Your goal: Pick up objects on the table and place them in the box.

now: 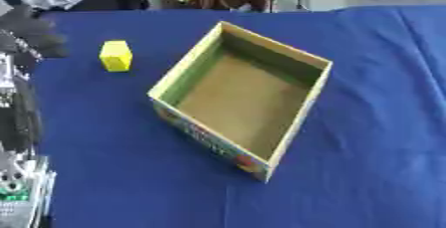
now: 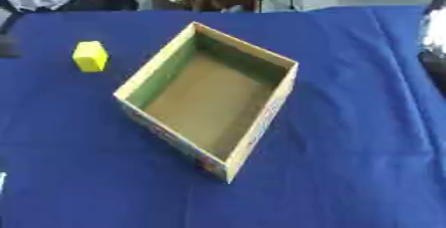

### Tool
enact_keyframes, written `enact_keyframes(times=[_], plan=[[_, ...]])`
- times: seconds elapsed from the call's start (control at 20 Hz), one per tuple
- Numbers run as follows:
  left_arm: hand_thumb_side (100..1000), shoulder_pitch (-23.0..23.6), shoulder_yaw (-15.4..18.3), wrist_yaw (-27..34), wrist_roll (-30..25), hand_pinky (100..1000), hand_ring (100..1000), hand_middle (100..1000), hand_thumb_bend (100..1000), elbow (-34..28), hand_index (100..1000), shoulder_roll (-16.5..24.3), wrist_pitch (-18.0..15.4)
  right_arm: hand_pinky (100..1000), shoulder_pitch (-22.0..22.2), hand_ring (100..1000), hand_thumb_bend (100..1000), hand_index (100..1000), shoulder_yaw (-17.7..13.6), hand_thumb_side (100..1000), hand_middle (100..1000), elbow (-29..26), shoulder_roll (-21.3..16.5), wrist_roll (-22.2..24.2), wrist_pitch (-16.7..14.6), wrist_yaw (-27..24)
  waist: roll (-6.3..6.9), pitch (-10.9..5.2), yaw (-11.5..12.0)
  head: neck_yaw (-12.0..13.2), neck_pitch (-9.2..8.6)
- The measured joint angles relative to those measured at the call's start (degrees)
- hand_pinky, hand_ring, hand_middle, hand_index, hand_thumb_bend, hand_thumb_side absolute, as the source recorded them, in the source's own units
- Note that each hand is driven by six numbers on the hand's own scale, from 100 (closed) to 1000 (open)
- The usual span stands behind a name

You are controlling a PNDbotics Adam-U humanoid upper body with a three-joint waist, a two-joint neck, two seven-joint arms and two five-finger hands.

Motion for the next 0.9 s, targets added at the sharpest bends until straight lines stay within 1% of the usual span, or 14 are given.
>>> enact_keyframes(times=[0.45,0.7,0.8,0.9], plan=[[986,-0.1,0.0,-0.04,-0.43,587,615,628,100,0.0,822,-0.02,0.0,695,-0.07,723,100,784,0.32,609,690,0.0,0.33,0.15,-0.09,-0.13,-0.21,0.08,0.2,-0.37,0.1],[980,-0.87,0.0,-0.2,-0.51,593,622,642,100,0.0,828,0.16,-0.08,696,-0.07,724,100,785,0.34,611,691,0.0,0.33,0.2,-0.07,-0.13,-0.28,0.12,0.44,-0.4,0.11],[962,-1.29,0.01,-0.34,-0.49,596,626,652,100,0.0,836,1.01,-0.1,697,-0.07,725,100,786,0.36,614,691,0.0,0.33,0.27,-0.04,-0.13,-0.29,0.16,0.48,-0.15,0.11],[959,-2.01,0.02,-0.73,-0.31,598,628,656,100,0.0,838,2.84,-0.07,697,-0.07,725,100,785,0.39,614,691,0.0,0.32,0.4,0.06,-0.13,-0.23,0.21,0.47,0.05,0.08]])
